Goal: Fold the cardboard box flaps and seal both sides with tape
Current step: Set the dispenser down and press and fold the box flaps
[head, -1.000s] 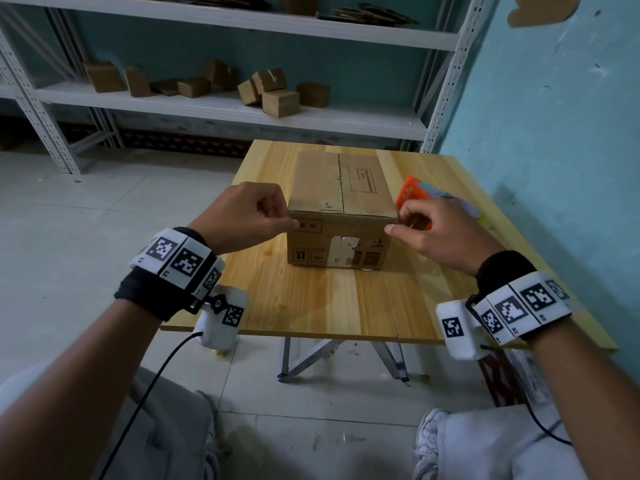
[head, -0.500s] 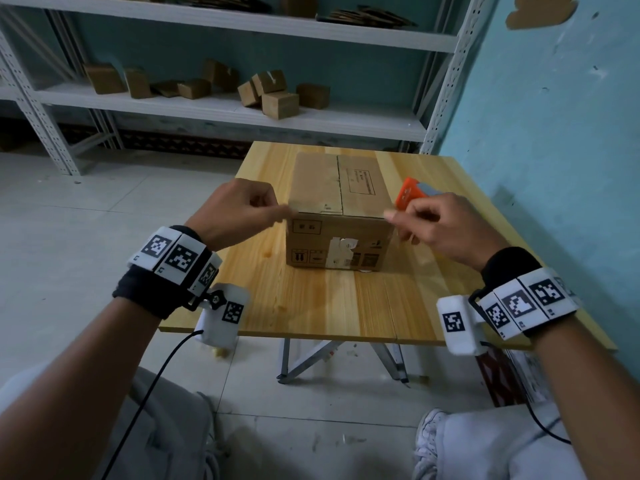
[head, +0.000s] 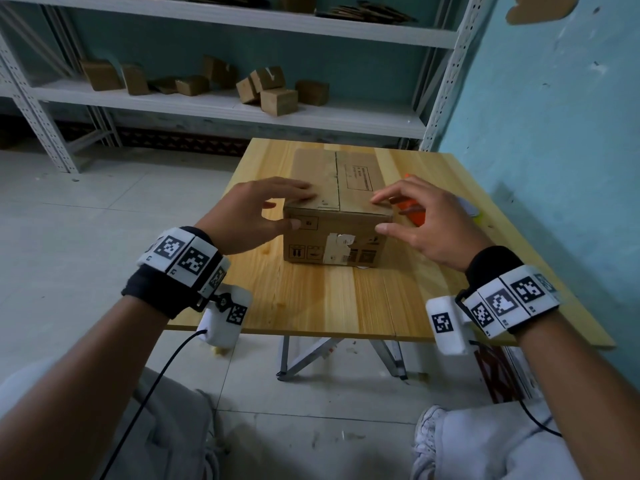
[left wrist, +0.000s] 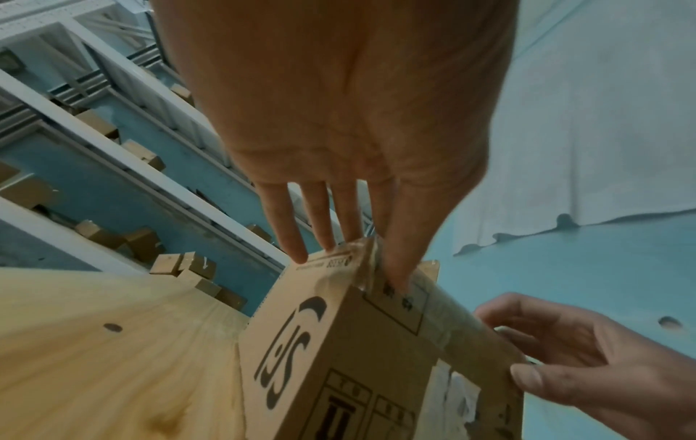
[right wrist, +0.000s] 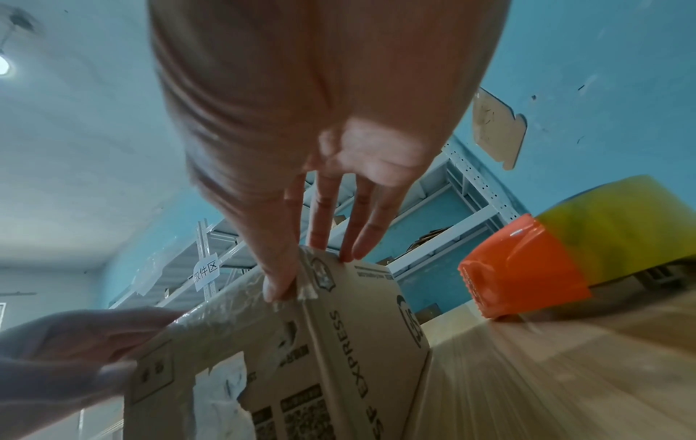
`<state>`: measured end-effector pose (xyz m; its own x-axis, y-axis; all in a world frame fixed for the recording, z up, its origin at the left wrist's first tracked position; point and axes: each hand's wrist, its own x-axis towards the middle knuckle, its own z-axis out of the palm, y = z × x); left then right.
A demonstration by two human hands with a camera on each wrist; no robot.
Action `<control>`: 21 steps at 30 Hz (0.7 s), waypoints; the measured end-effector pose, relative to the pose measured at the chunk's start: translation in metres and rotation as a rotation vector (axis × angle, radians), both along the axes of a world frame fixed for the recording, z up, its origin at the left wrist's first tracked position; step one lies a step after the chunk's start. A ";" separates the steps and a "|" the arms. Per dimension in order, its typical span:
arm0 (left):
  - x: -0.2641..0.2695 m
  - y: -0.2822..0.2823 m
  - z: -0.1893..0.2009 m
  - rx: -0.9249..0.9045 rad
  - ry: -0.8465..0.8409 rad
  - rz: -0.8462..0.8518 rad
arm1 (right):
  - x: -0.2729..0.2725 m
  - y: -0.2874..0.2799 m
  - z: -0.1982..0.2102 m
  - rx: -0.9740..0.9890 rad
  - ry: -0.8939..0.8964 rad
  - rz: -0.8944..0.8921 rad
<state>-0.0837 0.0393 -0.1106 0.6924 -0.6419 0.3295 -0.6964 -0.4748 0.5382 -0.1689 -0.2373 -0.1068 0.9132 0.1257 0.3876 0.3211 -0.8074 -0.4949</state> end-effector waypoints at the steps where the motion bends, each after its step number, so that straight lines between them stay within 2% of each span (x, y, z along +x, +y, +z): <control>1: 0.001 0.001 0.000 0.000 0.018 -0.006 | -0.001 0.000 0.000 0.004 0.001 0.002; 6: 0.001 0.001 -0.001 -0.008 0.031 -0.017 | -0.001 0.000 0.000 0.014 -0.007 0.000; 9: 0.001 0.003 0.004 -0.061 0.167 -0.010 | -0.001 0.000 0.000 0.032 -0.015 0.004; 14: 0.001 0.009 0.010 -0.211 0.195 0.162 | -0.001 0.001 0.000 0.081 -0.036 0.010; 16: 0.001 0.010 0.008 -0.149 0.188 0.202 | -0.001 0.002 -0.001 0.084 -0.049 0.010; 21: -0.004 0.012 0.007 -0.055 0.172 0.156 | 0.001 0.002 -0.001 0.103 -0.056 0.002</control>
